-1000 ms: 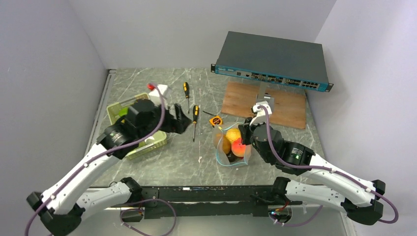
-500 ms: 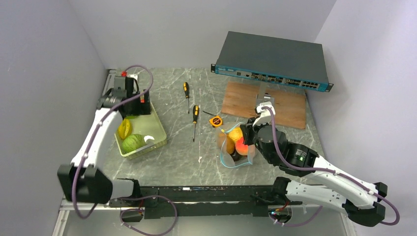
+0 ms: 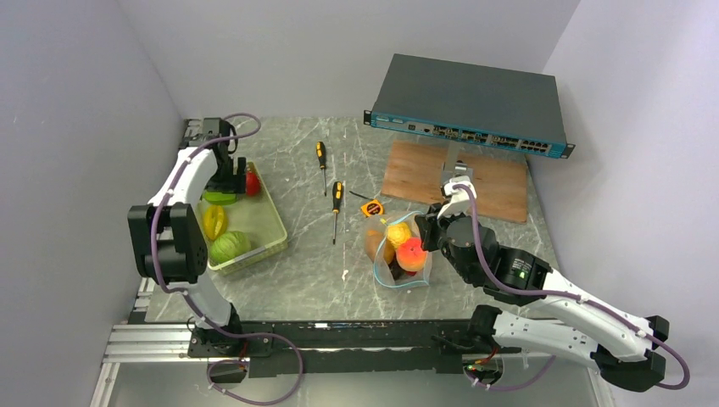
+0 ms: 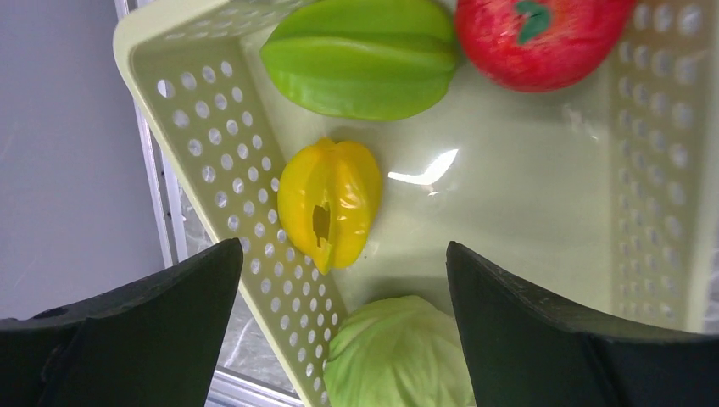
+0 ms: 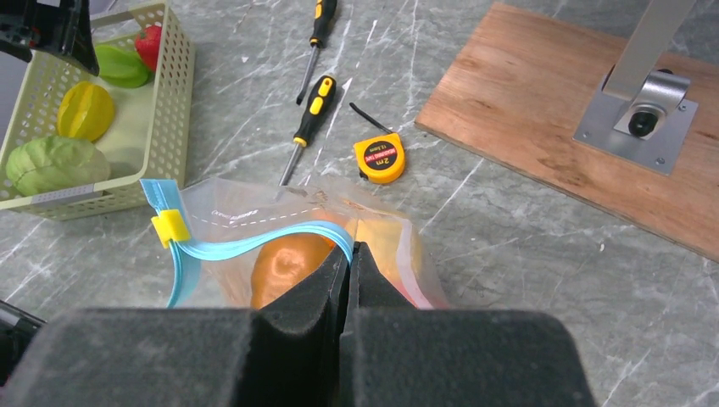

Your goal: Place the food in the zip-top bag and seal the zipper

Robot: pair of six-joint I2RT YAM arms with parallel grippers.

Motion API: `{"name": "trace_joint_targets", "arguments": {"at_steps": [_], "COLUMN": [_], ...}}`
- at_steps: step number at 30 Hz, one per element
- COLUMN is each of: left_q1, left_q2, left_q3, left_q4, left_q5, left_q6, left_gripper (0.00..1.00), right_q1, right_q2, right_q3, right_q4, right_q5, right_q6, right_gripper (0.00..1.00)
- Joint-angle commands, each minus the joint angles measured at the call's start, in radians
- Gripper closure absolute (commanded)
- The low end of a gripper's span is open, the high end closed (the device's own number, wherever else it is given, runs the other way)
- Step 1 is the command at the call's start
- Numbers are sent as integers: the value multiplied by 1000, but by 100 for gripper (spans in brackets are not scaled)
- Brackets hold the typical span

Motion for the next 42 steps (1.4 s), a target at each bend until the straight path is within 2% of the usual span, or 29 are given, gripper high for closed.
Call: {"name": "trace_joint_targets", "arguments": {"at_steps": [1, 5, 11, 21, 23, 28, 32, 36, 42], "left_q1": [25, 33, 49, 59, 59, 59, 56, 44, -19], "left_q2": [25, 78, 183, 224, 219, 202, 176, 123, 20], "left_q3": [-42, -67, -13, -3, -9, -20, -32, -54, -87], "left_q4": [48, 72, 53, 43, 47, 46, 48, 57, 54], "left_q5": [-18, 1, -18, -44, -53, -48, -37, -29, -38], "left_q6": [29, 39, 42, 41, 40, 37, 34, 27, 4], "left_gripper": [6, 10, 14, 24, 27, 47, 58, 64, 65], "right_q1": [5, 5, 4, 5, 5, 4, 4, 5, 5], "right_q2": [-13, -12, -13, -19, -16, -20, -24, -20, -24], "right_q3": [10, 11, 11, 8, 9, 7, 4, 4, -5], "right_q4": [33, 32, 28, 25, 24, 23, 24, 26, 36], "right_q5": [1, 0, -2, -9, -10, -12, -12, -16, -13], "right_q6": [-1, 2, 9, 20, 23, 25, 26, 27, 20], "right_gripper": [100, 100, 100, 100, 100, 100, 100, 100, 100]}}
